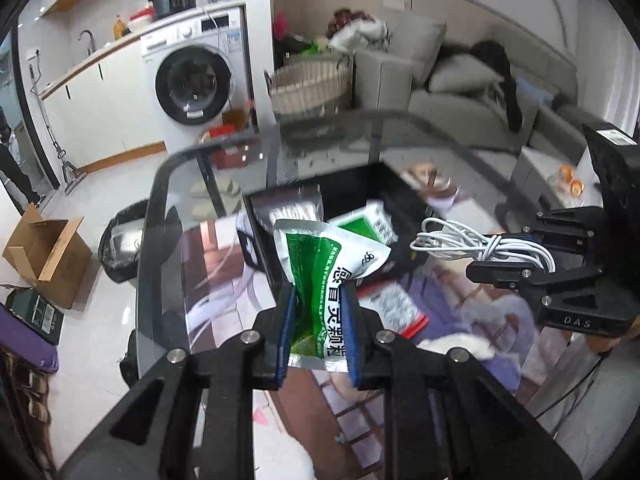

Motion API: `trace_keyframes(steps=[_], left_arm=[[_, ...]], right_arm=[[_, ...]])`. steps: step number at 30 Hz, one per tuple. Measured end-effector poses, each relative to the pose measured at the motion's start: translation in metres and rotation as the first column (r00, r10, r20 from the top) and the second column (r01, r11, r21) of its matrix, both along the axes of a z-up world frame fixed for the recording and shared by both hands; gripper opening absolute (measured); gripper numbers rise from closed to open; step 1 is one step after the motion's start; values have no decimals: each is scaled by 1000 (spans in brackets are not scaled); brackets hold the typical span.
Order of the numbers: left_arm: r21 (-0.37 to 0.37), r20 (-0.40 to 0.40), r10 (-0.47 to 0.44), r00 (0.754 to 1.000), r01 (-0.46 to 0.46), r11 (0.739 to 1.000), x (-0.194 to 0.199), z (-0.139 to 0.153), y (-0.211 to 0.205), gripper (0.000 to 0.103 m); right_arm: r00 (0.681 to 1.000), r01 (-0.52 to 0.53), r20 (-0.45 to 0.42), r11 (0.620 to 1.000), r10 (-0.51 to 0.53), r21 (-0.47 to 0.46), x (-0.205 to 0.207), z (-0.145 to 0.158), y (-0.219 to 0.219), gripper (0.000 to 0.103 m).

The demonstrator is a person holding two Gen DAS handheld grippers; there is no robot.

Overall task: Organize soft objects
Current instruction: 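Lift the white cable with the right tool while the left tool lifts the green sachet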

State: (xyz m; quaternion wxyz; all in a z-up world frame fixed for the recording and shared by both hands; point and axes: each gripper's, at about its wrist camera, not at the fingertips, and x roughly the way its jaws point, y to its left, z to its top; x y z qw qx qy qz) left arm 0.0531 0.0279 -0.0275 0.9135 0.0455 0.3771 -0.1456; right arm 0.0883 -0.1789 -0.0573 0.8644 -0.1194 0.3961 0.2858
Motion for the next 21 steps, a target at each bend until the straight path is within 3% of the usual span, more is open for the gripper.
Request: trace_keyframes(steps=[4, 9, 17, 21], left_arm=[[-7, 86, 16, 996, -15, 1000, -6, 9, 0, 20], [1, 218, 13, 976, -13, 1000, -22, 27, -4, 20], [-20, 328, 29, 944, -24, 1000, -38, 41, -1, 20], [-58, 377, 49, 925, -29, 998, -44, 50, 6, 20]], right_arm=[[984, 12, 178, 999, -21, 49, -13, 23, -1, 25], [949, -14, 314, 984, -43, 179, -29, 48, -12, 25], [835, -85, 544, 957, -84, 278, -73, 78, -20, 25], [805, -110, 589, 955, -76, 274, -85, 86, -20, 25]])
